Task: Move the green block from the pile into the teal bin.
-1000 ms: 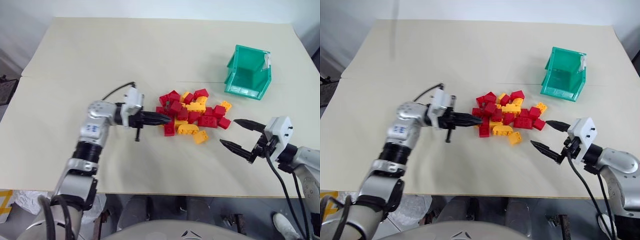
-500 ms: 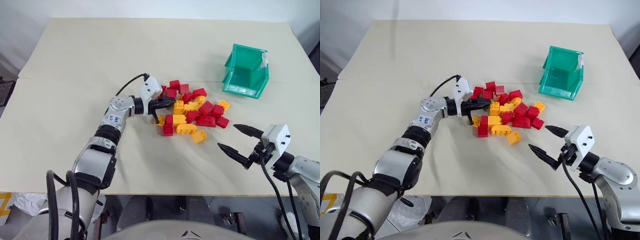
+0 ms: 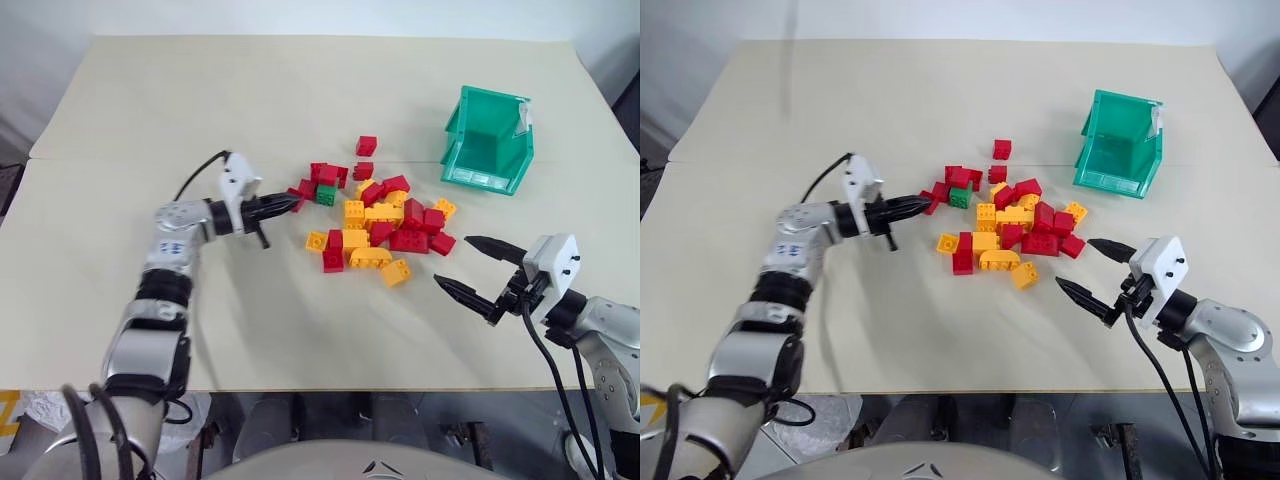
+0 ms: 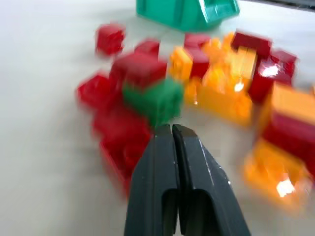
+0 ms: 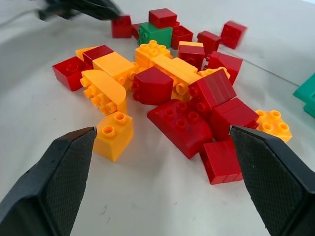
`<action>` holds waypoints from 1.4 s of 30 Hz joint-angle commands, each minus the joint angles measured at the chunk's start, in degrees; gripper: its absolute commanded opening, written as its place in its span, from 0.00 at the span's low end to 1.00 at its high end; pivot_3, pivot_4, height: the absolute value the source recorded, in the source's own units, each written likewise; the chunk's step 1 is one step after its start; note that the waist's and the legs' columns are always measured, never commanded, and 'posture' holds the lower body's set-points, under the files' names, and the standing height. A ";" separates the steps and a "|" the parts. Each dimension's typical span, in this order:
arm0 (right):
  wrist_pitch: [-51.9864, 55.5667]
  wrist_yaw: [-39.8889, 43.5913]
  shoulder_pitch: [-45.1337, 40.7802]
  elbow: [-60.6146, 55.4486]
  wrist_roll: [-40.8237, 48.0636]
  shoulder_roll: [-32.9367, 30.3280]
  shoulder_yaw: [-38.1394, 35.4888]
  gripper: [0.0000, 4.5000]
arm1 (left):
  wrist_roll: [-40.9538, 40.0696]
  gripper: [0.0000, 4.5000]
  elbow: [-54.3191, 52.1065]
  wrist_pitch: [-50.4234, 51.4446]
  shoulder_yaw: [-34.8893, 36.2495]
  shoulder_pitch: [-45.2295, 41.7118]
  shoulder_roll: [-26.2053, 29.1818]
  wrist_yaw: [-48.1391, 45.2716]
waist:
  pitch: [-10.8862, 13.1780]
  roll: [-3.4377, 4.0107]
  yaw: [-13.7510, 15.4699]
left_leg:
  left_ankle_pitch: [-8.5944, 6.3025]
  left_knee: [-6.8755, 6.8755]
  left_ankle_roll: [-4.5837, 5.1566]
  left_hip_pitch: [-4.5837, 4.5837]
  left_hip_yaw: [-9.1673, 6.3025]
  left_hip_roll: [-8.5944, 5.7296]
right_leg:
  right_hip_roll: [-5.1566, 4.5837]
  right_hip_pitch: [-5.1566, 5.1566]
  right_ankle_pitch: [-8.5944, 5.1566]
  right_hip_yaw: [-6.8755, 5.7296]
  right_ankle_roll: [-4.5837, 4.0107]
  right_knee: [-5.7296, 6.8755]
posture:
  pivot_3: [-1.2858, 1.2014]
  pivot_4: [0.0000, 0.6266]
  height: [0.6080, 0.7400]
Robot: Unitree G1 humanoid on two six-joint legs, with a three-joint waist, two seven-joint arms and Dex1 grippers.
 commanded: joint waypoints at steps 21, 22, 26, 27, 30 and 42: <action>-0.65 2.00 -3.74 2.06 -0.22 -1.62 -0.67 1.00 | -2.67 1.00 -35.74 19.22 0.84 11.39 3.34 15.57 | 0.01 0.03 0.44 | -0.03 0.06 -0.04 0.03 -0.09 -0.05 | -0.03 0.09 0.00 0.03 0.00 0.03 | 0.52 0.24 1.00; -0.63 1.89 -3.65 1.96 -0.23 -1.58 -0.69 1.00 | -1.81 1.00 -35.42 19.59 -0.27 10.55 2.79 16.39 | 0.01 0.03 0.39 | -0.03 0.06 -0.04 0.05 -0.07 -0.05 | -0.02 0.09 0.00 0.04 0.00 0.05 | 0.52 0.24 1.00; -0.42 0.65 -2.96 1.21 -0.37 -1.05 -0.80 1.00 | 1.73 1.00 -30.13 23.80 -6.18 3.59 -2.80 20.83 | 0.01 0.03 0.54 | -0.03 0.05 -0.04 0.04 -0.03 -0.03 | 0.00 0.09 0.00 0.04 0.00 0.04 | 0.52 0.24 1.00; -0.42 0.31 -2.68 0.91 -0.40 -0.87 -0.78 1.00 | 3.18 1.00 -27.34 23.90 -8.09 1.24 -4.51 21.50 | 0.01 0.03 0.73 | -0.02 0.07 -0.02 0.04 -0.05 -0.04 | 0.00 0.12 0.00 0.03 0.01 0.04 | 0.52 0.24 1.00; -0.46 -0.81 -1.83 -0.03 -0.47 -0.41 -0.79 1.00 | 7.47 1.00 -20.02 24.28 -12.01 -3.79 -7.28 23.53 | 0.01 0.03 1.18 | 0.00 0.10 0.01 0.04 -0.01 -0.08 | 0.00 0.15 0.04 0.06 0.07 0.00 | 0.52 0.24 1.00; -1.03 -4.80 2.09 -3.37 -0.43 1.30 -1.97 1.00 | 15.18 1.00 5.34 19.59 -15.56 -16.34 -17.04 31.46 | 0.01 0.01 1.32 | 0.01 0.09 0.00 0.04 0.02 -0.03 | 0.07 0.12 0.05 0.06 0.08 -0.04 | 0.52 0.24 1.00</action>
